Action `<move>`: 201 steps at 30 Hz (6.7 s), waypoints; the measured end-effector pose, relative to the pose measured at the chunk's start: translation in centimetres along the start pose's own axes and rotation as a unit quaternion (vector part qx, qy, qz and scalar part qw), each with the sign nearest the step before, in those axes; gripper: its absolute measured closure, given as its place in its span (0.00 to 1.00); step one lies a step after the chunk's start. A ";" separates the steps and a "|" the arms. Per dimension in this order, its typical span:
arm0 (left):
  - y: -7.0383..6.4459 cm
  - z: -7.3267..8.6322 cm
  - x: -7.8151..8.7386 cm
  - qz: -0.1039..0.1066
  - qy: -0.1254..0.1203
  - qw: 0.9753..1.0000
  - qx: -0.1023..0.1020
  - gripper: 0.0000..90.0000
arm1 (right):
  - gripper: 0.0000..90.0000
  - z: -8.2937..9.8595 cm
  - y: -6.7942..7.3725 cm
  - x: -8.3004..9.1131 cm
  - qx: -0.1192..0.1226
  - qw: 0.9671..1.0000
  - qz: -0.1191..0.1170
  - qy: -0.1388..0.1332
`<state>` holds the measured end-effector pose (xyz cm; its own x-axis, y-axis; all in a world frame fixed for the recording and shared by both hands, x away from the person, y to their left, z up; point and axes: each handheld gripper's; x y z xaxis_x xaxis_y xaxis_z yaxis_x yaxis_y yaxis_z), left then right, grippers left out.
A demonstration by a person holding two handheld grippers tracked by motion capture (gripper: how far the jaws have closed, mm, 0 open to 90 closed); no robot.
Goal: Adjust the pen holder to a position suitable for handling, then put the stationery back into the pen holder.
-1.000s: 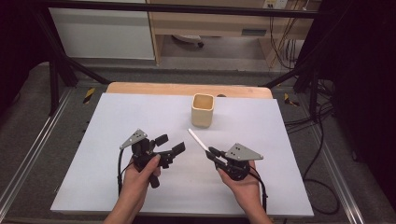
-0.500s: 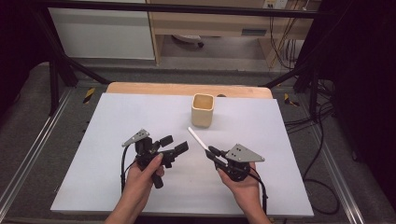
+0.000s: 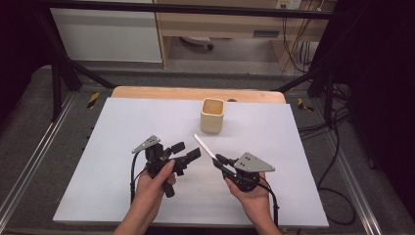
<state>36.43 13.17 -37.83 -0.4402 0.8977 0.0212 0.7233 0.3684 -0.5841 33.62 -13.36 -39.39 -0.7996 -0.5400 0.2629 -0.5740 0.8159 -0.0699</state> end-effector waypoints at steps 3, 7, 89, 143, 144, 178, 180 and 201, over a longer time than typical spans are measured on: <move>-0.1 0.1 -0.2 -0.004 0.002 1.000 0.002 0.12 | 0.88 0.0 0.1 0.0 -0.001 1.000 -0.001 -0.002; -0.1 0.2 -0.3 -0.004 0.004 1.000 0.002 0.14 | 0.88 -0.1 0.2 0.1 0.000 1.000 -0.001 -0.004; -0.5 1.2 -0.9 0.027 -0.012 0.999 -0.012 0.87 | 0.86 0.4 1.8 -0.8 -0.012 0.999 -0.050 0.002; 0.0 -1.1 2.1 -0.041 0.000 0.995 -0.089 0.87 | 0.05 2.2 -0.6 -2.3 -0.041 0.995 0.056 0.068; 0.0 -1.1 2.2 -0.042 -0.001 0.995 -0.090 0.87 | 0.04 2.3 -0.6 -2.3 -0.040 0.995 0.051 0.071; -1.5 -6.1 2.5 -0.046 0.007 0.990 -0.133 0.87 | 0.05 3.1 -3.4 0.5 -0.051 0.993 0.066 0.086; -1.7 -6.4 2.4 -0.045 0.011 0.990 -0.135 0.87 | 0.05 3.2 -3.7 0.8 -0.054 0.992 0.070 0.089; -3.8 -12.1 1.7 -0.041 0.010 0.984 -0.175 0.87 | 0.04 5.2 -5.2 4.4 -0.044 0.989 0.082 0.117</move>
<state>39.36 16.25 -25.80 -0.4960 0.8651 0.0741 0.8269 0.4967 -0.2638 32.18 -21.06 -42.90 -0.8120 -0.3439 0.4716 -0.4138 0.9090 -0.0497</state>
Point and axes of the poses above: each handheld gripper's, and its own axes: x roughly backward along the jaws, z roughly out of its underside, y roughly to its left, and after that the axes turned 12 degrees about z, right-handed
